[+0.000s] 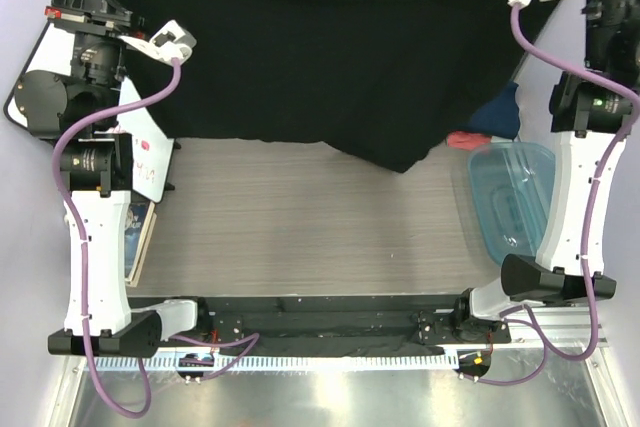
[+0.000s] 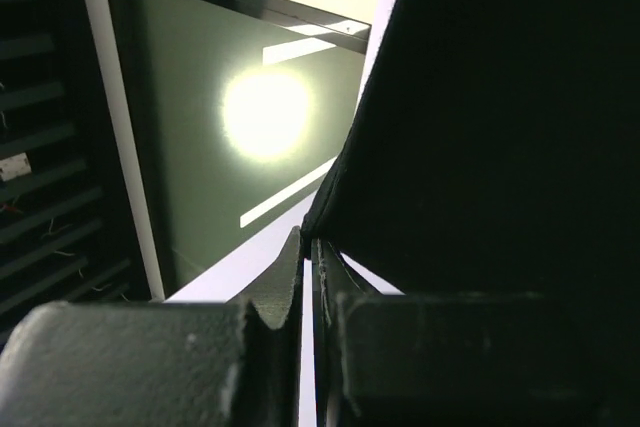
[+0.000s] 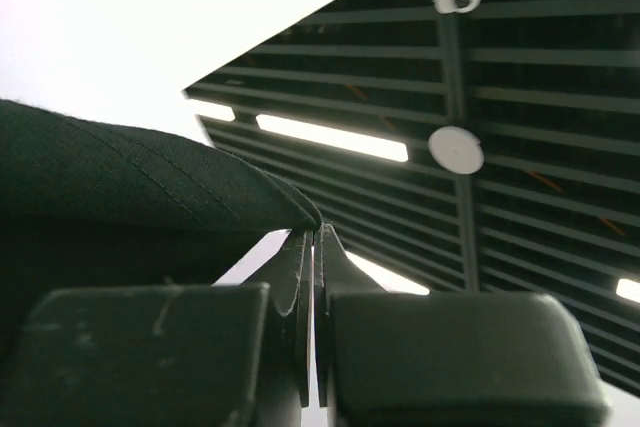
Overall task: Fold and stack the t-shirts
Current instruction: Flatten out the tshirt
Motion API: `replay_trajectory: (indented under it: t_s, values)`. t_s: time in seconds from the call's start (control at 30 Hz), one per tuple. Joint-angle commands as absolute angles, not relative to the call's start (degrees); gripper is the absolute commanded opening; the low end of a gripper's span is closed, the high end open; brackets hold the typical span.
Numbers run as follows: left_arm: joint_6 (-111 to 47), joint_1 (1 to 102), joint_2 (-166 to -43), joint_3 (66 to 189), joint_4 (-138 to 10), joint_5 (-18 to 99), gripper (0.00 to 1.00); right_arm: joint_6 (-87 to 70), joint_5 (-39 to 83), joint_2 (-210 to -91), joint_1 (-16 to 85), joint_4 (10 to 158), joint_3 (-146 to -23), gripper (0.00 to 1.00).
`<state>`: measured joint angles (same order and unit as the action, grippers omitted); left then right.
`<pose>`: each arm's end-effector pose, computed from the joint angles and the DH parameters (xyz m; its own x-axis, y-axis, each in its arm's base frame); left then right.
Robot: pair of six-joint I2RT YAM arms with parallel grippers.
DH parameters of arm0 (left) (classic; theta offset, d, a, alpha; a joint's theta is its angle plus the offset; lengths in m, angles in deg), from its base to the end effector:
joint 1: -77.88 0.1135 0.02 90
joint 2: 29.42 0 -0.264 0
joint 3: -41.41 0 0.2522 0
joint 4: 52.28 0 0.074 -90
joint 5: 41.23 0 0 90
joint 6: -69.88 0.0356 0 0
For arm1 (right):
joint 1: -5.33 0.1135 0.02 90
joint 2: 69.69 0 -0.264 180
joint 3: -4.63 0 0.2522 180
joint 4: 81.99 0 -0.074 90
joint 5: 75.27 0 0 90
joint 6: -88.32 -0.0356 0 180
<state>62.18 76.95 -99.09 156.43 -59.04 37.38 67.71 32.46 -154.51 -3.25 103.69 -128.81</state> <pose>0.1905 -0.0101 0.6084 0.2523 0.9675 0.0173 -0.5952 0.1410 0.7911 0.2249 -0.0230 0.6533 0.3141 -0.9490 0.0261 0.7398 0.2275 -0.6332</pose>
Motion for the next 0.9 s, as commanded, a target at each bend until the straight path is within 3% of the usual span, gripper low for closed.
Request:
replay_trajectory:
  t_s: [0.0, 0.17, 0.43, 0.87]
  values:
    - [58.72, 77.7, -99.29, 158.44, -51.72, 37.0, 0.0, 64.95, 32.3, -155.65, -3.9, 107.19, -136.3, 0.01]
    - [56.7, 77.7, -98.32, 158.18, -52.59, 34.98, 0.0, 64.95, 34.41, -154.24, -3.81, 105.0, -136.31, 0.01]
    - [59.94, 77.61, -101.83, 157.83, -67.77, 33.92, 0.0, 65.65, 35.12, -157.4, -3.9, 101.85, -134.11, 0.01]
    - [71.55, 81.48, -123.27, 168.1, -76.06, 32.95, 0.0, 73.99, 39.16, -173.64, -3.81, 100.51, -135.07, 0.01]
